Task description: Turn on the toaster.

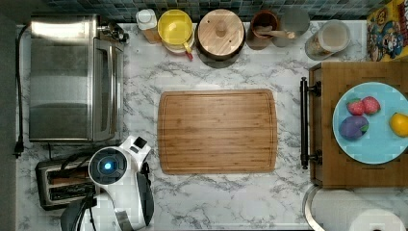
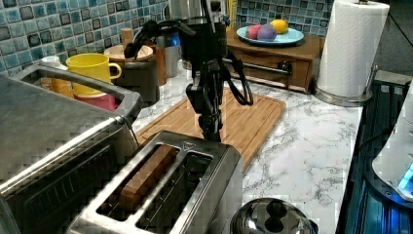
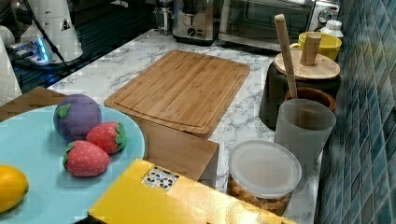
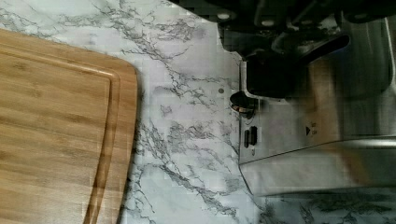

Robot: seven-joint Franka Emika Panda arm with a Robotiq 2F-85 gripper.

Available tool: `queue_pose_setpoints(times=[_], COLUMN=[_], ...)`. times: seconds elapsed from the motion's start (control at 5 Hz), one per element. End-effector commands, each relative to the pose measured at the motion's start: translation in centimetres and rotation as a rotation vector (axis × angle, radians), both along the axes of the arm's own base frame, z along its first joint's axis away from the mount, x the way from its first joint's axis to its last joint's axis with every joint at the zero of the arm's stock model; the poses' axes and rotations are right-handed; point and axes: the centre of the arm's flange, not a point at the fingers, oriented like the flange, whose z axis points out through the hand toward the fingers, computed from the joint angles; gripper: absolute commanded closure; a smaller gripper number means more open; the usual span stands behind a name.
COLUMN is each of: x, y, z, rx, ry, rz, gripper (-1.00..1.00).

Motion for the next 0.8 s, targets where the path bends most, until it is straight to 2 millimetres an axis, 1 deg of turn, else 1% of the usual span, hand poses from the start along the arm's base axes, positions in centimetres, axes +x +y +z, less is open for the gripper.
queue_pose_setpoints(times=[0.2,0.4,0.6,0.8], x=[0.5,-1.4,-1.3,-1.3], y=[4.3,4.2,3.1,3.1], z=[-4.8,-11.3,-12.3,-12.3], rx=[-0.047,-0.141,-0.166,-0.166], ry=[0.056,0.141,0.136,0.135], rz=[0.000,-0.009,-0.095,-0.095], gripper=[1.00,1.00,1.00,1.00])
